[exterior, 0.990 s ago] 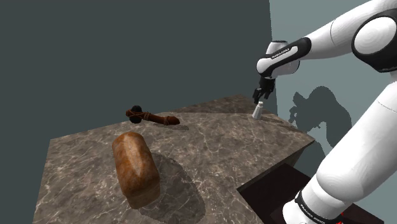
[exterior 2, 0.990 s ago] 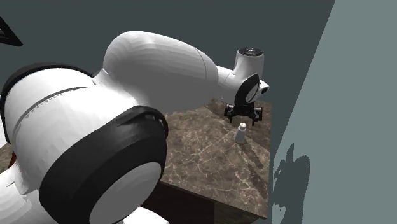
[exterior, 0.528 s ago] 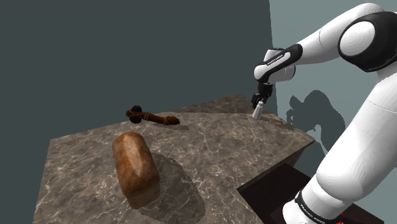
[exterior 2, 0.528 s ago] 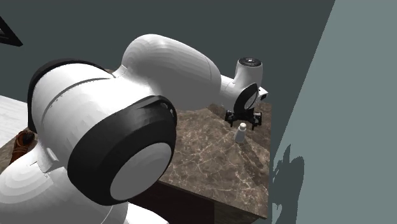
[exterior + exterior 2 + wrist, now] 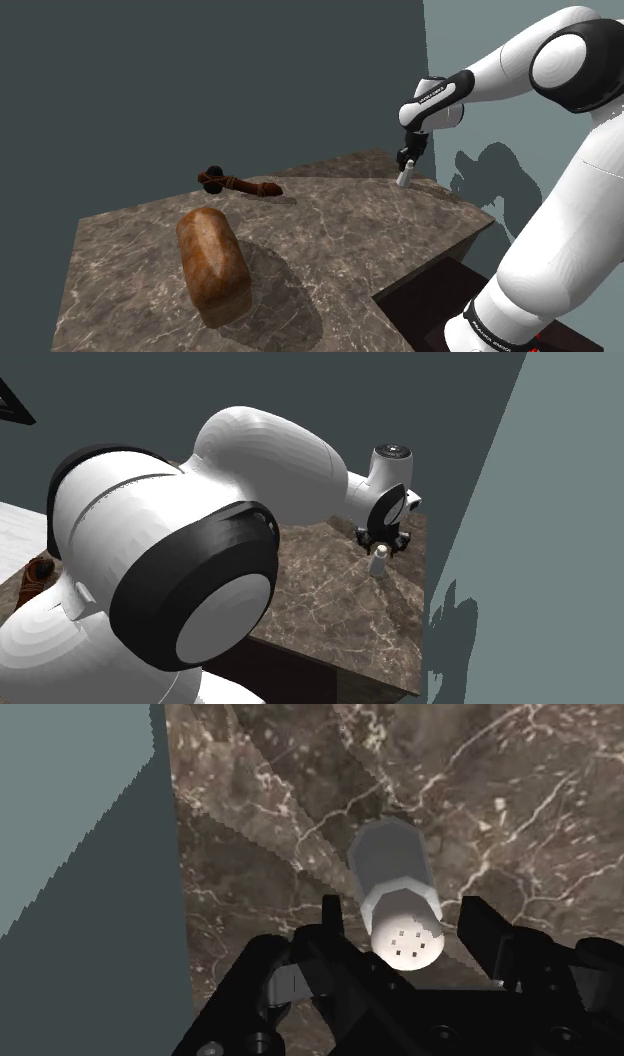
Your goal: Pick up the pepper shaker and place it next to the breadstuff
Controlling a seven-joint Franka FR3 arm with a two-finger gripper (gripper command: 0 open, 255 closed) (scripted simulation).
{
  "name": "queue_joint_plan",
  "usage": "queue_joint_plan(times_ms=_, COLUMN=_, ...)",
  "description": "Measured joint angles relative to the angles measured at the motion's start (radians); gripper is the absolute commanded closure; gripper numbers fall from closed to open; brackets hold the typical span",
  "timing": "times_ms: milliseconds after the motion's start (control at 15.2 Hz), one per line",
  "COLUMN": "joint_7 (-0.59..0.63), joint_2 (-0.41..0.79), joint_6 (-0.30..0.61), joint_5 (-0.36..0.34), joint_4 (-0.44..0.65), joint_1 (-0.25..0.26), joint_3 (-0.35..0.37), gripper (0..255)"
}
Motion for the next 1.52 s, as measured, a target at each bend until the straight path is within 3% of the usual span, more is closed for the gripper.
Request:
queue_joint_plan(times_ms=660, joint_7=0.002, joint_2=-0.006, joint_6=-0.006, joint_5=-0.003, joint_4=0.001, joint_1=0.001, joint_3=0.0, gripper=255)
queue_joint_plan(times_ms=1518, joint_7=0.021, joint_2=-0.095, joint_6=-0.169, joint_5=-0.041, joint_4=0.081, joint_1=0.007, joint_3=0.004, gripper=255)
